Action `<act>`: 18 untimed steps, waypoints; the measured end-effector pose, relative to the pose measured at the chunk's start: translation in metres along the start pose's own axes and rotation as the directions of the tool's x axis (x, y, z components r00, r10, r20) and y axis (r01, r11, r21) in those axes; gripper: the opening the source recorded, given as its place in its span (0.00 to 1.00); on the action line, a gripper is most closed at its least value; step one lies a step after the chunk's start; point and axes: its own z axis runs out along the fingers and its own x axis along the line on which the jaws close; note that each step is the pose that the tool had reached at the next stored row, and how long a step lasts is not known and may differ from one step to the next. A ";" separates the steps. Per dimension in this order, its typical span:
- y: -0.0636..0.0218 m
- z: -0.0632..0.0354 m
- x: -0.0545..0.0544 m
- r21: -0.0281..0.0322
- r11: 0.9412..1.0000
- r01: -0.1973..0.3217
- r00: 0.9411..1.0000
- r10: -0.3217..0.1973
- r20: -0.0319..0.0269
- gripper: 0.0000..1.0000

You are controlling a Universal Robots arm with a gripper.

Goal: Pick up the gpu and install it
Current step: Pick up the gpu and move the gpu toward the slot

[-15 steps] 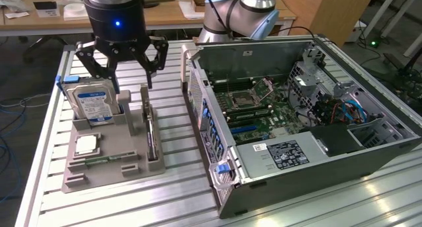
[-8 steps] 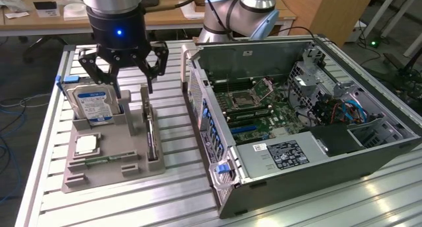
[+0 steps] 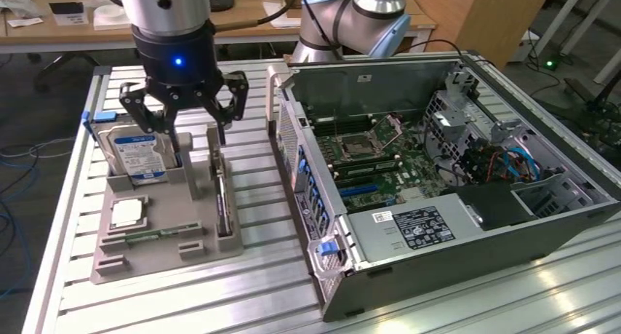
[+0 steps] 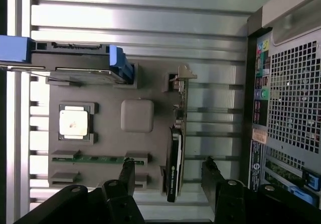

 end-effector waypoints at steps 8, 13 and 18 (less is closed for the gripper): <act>-0.0061 0.0106 0.000 0.000 1.000 -0.001 1.000 0.001 0.000 0.65; -0.0064 0.0165 -0.001 0.000 1.000 -0.001 1.000 0.001 0.000 0.65; -0.0075 0.0229 -0.003 0.000 1.000 -0.001 1.000 0.001 0.000 0.65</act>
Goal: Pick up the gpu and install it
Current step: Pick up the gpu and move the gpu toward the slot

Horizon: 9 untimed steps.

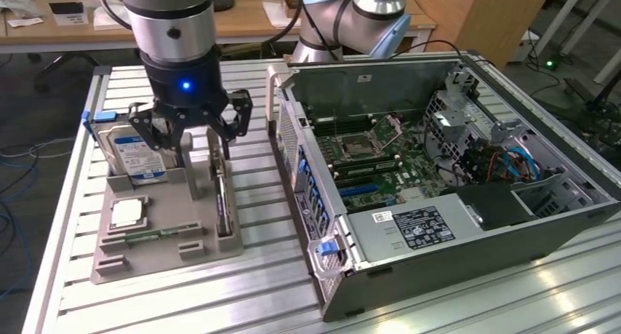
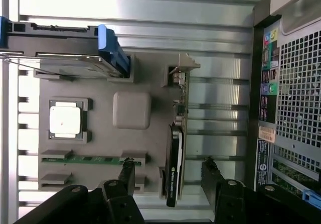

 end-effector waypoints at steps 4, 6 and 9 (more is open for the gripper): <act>-0.0009 0.0054 -0.001 0.000 1.000 -0.003 1.000 0.003 0.000 0.65; -0.0010 0.0083 -0.001 0.000 1.000 -0.003 1.000 0.003 0.000 0.65; -0.0013 0.0135 -0.002 0.000 1.000 -0.003 1.000 0.003 0.000 0.65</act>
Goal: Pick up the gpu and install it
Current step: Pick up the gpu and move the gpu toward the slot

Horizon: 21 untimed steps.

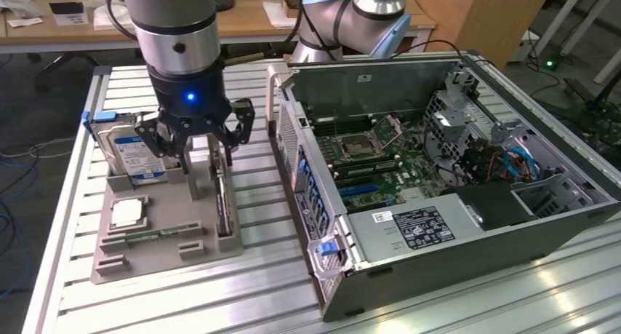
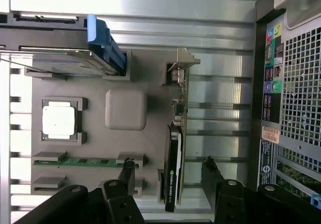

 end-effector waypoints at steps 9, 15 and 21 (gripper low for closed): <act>-0.0007 0.0163 -0.001 0.000 1.000 0.000 1.000 0.000 0.000 0.65; -0.0010 0.0246 -0.002 0.014 1.000 0.000 1.000 0.000 0.000 0.65; -0.0014 0.0354 -0.003 0.015 1.000 -0.020 1.000 0.020 0.000 0.65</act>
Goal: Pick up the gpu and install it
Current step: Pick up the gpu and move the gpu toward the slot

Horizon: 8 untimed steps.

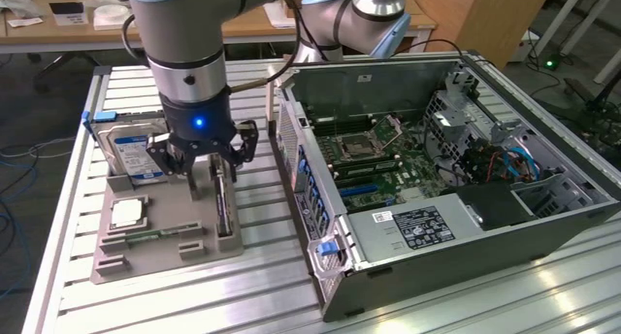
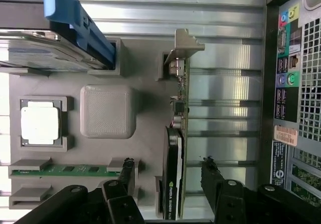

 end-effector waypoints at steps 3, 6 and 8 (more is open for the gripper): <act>-0.0001 0.0055 0.000 0.000 1.000 -0.002 1.000 0.002 0.000 0.65; -0.0002 0.0110 -0.001 0.000 1.000 -0.005 1.000 0.005 0.000 0.65; -0.0003 0.0147 -0.001 0.000 1.000 -0.006 1.000 0.006 0.000 0.65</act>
